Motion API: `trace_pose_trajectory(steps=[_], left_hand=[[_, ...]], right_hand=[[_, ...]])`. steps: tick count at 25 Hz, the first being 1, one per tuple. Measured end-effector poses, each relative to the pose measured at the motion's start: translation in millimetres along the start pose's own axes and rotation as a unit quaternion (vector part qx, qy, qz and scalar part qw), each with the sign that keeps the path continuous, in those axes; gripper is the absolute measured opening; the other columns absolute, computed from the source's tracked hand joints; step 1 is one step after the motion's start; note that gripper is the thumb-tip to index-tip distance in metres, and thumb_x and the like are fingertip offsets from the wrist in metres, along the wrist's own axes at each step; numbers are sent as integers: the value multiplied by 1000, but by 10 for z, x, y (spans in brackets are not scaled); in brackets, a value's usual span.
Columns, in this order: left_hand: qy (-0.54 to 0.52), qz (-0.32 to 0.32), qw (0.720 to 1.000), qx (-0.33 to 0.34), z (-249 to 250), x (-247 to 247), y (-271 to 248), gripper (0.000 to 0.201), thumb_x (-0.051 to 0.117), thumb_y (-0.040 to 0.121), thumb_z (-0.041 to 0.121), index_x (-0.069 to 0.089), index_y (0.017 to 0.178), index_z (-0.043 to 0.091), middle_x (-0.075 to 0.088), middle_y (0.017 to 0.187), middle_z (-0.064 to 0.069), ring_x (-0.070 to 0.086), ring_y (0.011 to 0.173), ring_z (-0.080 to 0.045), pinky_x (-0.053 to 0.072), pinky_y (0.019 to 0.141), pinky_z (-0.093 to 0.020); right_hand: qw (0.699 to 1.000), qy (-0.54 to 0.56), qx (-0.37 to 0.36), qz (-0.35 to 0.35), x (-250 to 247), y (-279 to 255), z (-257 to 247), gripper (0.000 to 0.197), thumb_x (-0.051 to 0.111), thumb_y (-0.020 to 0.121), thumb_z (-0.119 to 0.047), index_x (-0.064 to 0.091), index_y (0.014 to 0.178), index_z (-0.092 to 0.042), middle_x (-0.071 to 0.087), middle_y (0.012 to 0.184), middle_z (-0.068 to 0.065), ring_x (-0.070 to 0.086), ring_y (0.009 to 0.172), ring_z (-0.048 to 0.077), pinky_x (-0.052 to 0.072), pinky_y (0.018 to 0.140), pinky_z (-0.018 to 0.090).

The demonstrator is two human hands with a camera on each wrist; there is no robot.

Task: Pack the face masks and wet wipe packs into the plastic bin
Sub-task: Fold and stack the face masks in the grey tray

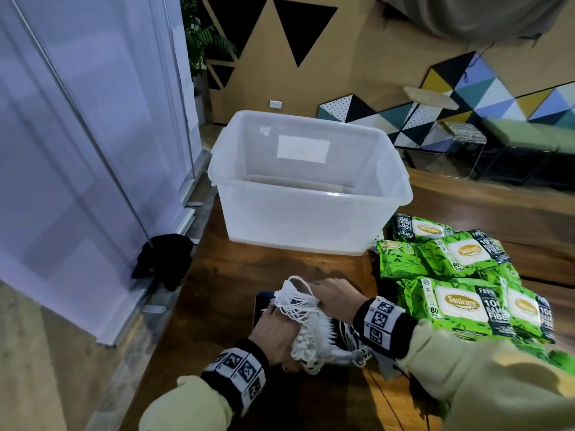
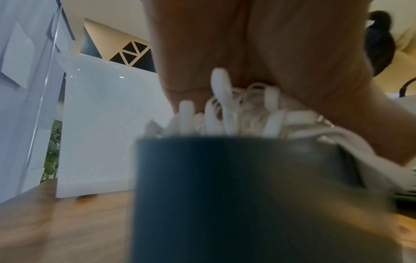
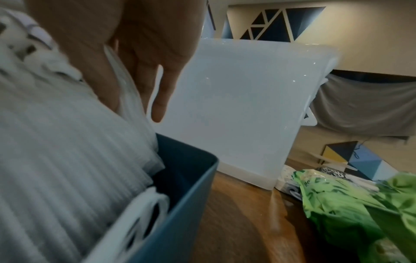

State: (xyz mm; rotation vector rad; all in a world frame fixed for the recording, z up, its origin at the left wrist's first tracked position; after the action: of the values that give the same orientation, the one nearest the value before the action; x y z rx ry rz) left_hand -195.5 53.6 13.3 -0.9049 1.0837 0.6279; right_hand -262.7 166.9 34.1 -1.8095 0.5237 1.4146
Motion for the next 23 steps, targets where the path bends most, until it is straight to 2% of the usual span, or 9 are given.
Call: trace_pose_trajectory(steps=[2, 4, 5, 6, 8, 10, 12, 16, 23], left_hand=[[5, 6, 1000, 0, 0, 30, 6, 90, 73, 71, 37, 26, 144, 16, 30, 151, -9, 23, 140, -28, 11, 115, -39], [6, 14, 1000, 3, -5, 43, 5, 88, 72, 71, 38, 26, 145, 17, 30, 151, -7, 23, 140, -27, 11, 115, -38], [8, 17, 1000, 4, -5, 47, 6, 88, 71, 71, 37, 26, 145, 17, 30, 151, -7, 24, 140, -27, 11, 115, -38], [4, 18, 1000, 6, -1, 43, 6, 88, 71, 71, 35, 26, 144, 17, 30, 151, -7, 24, 140, -27, 11, 116, -38], [-2, 23, 1000, 5, -9, 44, 14, 87, 72, 70, 33, 27, 143, 17, 30, 150, -7, 24, 139, -28, 12, 115, -37], [-2, 16, 1000, -1, -34, 82, 39, 86, 73, 69, 37, 30, 141, 14, 32, 148, -10, 25, 138, -29, 13, 116, -39], [8, -1, 1000, -12, -68, 143, 60, 86, 74, 69, 44, 34, 137, 9, 37, 144, -13, 28, 136, -30, 13, 117, -41], [16, -32, 999, -14, -58, 145, 70, 86, 76, 69, 43, 32, 133, 6, 40, 137, -14, 34, 129, -31, 18, 114, -42], [4, -27, 1000, -6, -36, 109, 75, 91, 78, 68, 41, 28, 135, 7, 35, 140, -11, 30, 131, -28, 17, 114, -39]], right_hand=[[999, -43, -10, 27, -16, -54, -80, 29, 50, 79, 4, 59, 103, -8, 68, 90, 9, 67, 82, 30, 44, 57, 34], [997, -62, -27, 23, -13, -76, -132, 18, 56, 62, -1, 61, 75, -13, 63, 59, 0, 64, 50, 22, 36, 38, 23], [995, -77, -39, 56, -30, -65, -141, 15, 54, 63, -4, 61, 72, -14, 61, 57, -1, 62, 46, 21, 36, 36, 22], [996, -62, -42, 39, -3, -48, -149, 19, 48, 72, -4, 62, 81, -12, 65, 67, 2, 65, 55, 23, 42, 42, 25], [998, -57, -25, -14, 44, -13, -138, 28, 40, 87, -2, 56, 109, -9, 65, 99, 11, 65, 87, 32, 47, 67, 37], [998, -59, -19, -26, 48, 43, -97, 29, 39, 91, -4, 53, 116, -9, 64, 107, 13, 61, 97, 35, 45, 76, 40], [997, -55, -17, -51, 62, 106, -111, 24, 39, 93, -7, 54, 112, -10, 66, 103, 15, 63, 95, 34, 47, 77, 39], [994, -61, -33, -84, 114, 205, -141, 19, 39, 94, -8, 53, 105, -5, 65, 93, 18, 63, 85, 36, 48, 70, 38], [996, -15, -21, -91, 170, 252, -112, 23, 37, 97, -12, 58, 101, -3, 66, 94, 20, 64, 85, 36, 41, 65, 30]])
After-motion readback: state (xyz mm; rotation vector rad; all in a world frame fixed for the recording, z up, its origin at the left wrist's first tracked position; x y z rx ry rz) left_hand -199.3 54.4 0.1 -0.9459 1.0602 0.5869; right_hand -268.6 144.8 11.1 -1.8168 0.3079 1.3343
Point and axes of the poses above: each hand's wrist, its own y-axis towards the middle knuckle, its own x-axis out of the palm, z = x × y, the point moved 4 cm from there along y, towards the middle knuckle
